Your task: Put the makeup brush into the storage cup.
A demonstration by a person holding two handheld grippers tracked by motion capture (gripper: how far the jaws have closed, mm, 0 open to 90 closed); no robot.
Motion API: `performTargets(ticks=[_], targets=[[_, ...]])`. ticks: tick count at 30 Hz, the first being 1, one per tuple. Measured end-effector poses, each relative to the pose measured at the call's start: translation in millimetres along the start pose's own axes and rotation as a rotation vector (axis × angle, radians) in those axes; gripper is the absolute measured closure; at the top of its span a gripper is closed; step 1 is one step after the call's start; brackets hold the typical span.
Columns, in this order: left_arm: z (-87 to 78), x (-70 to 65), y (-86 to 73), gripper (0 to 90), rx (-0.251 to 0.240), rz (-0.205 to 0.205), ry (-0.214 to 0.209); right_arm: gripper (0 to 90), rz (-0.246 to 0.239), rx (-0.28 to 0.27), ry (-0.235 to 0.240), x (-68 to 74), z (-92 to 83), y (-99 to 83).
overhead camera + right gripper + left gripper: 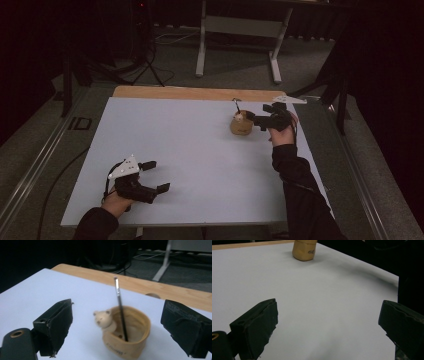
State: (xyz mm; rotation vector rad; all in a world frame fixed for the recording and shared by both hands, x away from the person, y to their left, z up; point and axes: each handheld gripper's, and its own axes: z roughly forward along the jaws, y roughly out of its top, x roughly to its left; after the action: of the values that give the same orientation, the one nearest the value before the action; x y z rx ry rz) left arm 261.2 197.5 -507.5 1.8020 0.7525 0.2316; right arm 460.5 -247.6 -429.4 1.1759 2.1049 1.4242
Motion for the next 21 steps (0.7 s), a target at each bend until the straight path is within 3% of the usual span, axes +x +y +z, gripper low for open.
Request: performTargets(ticks=[9,15,18,21], targets=[[0.8,-0.7,1.2,2.9,0.000,0.013,-0.016,10.3,-0.016,-0.026,0.047,10.6,-17.1,-2.1],[1.4,-1.1,1.1,2.9,-0.003,0.019,-0.032,10.3,-0.018,-0.016,0.092,18.0,-25.2,-6.7],[1.1,-1.1,1.2,2.9,-0.003,0.019,-0.031,10.4,-0.022,-0.016,0.091,19.8,-26.2,-8.1],[0.9,-0.9,1.2,2.9,-0.004,0.018,-0.032,12.9,-0.017,-0.019,0.144,27.5,-29.7,-15.7]])
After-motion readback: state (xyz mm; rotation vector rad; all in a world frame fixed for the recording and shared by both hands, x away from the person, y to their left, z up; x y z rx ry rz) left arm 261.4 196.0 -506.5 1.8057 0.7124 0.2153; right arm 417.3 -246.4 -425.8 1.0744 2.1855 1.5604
